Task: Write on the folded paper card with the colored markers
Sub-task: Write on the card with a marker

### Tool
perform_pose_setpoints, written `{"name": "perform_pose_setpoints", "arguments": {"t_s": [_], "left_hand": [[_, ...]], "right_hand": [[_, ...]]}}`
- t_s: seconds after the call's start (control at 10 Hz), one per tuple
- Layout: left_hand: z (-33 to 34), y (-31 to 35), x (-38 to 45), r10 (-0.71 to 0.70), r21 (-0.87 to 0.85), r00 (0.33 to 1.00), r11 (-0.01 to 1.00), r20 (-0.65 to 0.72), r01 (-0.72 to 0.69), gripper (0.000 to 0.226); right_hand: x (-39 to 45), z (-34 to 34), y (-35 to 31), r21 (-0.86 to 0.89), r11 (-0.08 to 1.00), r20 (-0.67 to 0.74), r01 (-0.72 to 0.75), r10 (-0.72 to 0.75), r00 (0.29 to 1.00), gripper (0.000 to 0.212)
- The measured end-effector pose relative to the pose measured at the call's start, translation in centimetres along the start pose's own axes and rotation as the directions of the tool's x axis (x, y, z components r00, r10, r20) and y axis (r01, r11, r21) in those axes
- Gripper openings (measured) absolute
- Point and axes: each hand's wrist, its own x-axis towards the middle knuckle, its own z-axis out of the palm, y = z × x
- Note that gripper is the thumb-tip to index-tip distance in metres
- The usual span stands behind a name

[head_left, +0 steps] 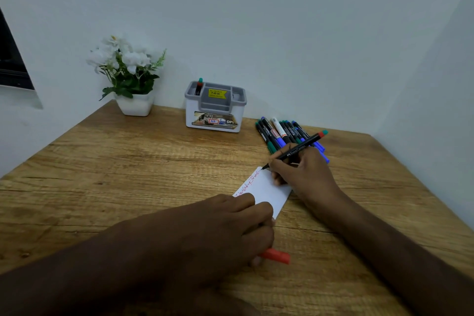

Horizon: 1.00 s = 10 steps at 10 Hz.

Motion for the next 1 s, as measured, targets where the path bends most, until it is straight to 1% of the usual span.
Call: {"name": "perform_pose_setpoints", "arguments": {"t_s": [0.1, 0.2, 0.3, 0.4, 0.5, 0.6, 0.7, 0.8, 0.9, 1.0], "left_hand": [[-0.4, -0.7, -0.3, 0.218, 0.205, 0.976, 0.956, -0.011, -0.211, 0.059], [-0.5, -1.3, -0.2, 0.128, 0.136, 0.988, 0.984, -0.087, -0.115, 0.036], [-0.3, -1.6, 0.3, 0.079, 0.116, 0.988, 0.991, -0.130, -0.064, 0.034], [0.0, -2.0, 0.4, 0.065, 0.093, 0.990, 0.994, -0.127, -0.054, 0.042], [-0.1, -2.8, 0.2, 0.034, 0.044, 0.994, 0.999, -0.106, -0.029, 0.042], [-0.5, -4.4, 0.0, -0.117, -0.134, 0.977, 0.987, -0.177, 0.094, 0.042], [-0.4, -7.5, 0.0, -0.257, -0.123, 0.907, 0.966, -0.335, 0.228, 0.042], [0.0, -10.3, -0.1, -0.308, -0.109, 0.877, 0.951, -0.369, 0.288, 0.036], [0.3, -11.3, 0.0, -0.325, -0.102, 0.873, 0.945, -0.364, 0.309, 0.038], [0.3, -10.9, 0.2, -0.332, -0.063, 0.880, 0.942, -0.341, 0.331, 0.042]], "right_hand": [[-0.3, 0.1, -0.2, 0.014, 1.000, -0.010, 0.001, -0.001, 1.000, 0.004], [-0.6, 0.1, -0.6, 0.143, 0.989, -0.109, 0.023, -0.008, 0.994, 0.005], [-1.5, 0.0, -1.8, 0.422, 0.907, -0.111, -0.017, 0.070, 0.991, 0.003], [-3.1, 0.8, -2.4, 0.556, 0.817, 0.070, -0.151, 0.135, 0.988, 0.008], [-3.4, 1.4, -1.9, 0.530, 0.817, 0.132, -0.226, 0.183, 0.974, 0.017], [-2.7, 1.3, -1.8, 0.570, 0.787, 0.146, -0.235, 0.184, 0.972, 0.018], [-2.4, 1.2, -1.6, 0.670, 0.694, 0.189, -0.266, 0.187, 0.964, 0.014], [-2.3, 1.2, -1.5, 0.700, 0.658, 0.202, -0.277, 0.189, 0.961, 0.013], [-2.6, 1.3, -1.5, 0.718, 0.649, 0.170, -0.249, 0.184, 0.968, 0.016], [-2.6, 1.3, -1.5, 0.716, 0.661, 0.145, -0.224, 0.173, 0.974, 0.017]]}}
